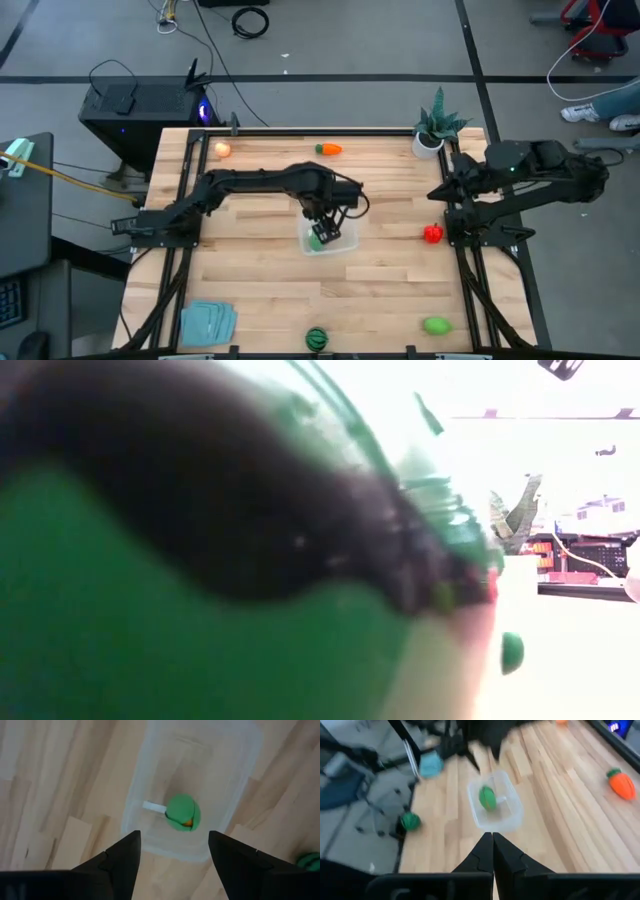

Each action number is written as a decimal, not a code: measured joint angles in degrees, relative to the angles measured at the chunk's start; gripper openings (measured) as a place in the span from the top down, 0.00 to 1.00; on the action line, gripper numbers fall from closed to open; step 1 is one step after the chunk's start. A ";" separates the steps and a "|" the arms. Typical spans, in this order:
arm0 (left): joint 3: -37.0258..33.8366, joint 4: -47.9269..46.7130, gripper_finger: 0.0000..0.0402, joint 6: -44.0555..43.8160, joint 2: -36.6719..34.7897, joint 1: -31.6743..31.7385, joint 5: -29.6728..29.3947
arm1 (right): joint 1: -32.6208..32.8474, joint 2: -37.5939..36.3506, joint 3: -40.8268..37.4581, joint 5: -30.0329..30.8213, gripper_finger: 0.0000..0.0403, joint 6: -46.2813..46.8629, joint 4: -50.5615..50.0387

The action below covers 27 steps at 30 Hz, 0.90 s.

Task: Pick and placing Produce into tupperware
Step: Put the orange carrot into the transparent bin

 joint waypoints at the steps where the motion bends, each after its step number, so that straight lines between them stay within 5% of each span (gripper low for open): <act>1: -0.04 -0.27 0.41 -1.14 -0.67 0.07 -0.09 | 0.00 0.96 1.20 0.01 0.99 -0.03 -1.88; 13: 0.03 -1.42 0.42 -5.37 -8.45 6.59 -2.35 | 0.02 6.74 7.90 0.01 0.99 0.94 -5.47; 22: -0.02 -1.41 0.44 12.04 -10.22 17.50 -2.02 | -0.37 12.01 8.05 4.56 1.00 4.89 -4.05; 27: -0.02 -1.40 0.44 17.39 -10.34 20.02 -1.57 | -5.27 18.80 8.05 1.58 1.00 2.58 1.87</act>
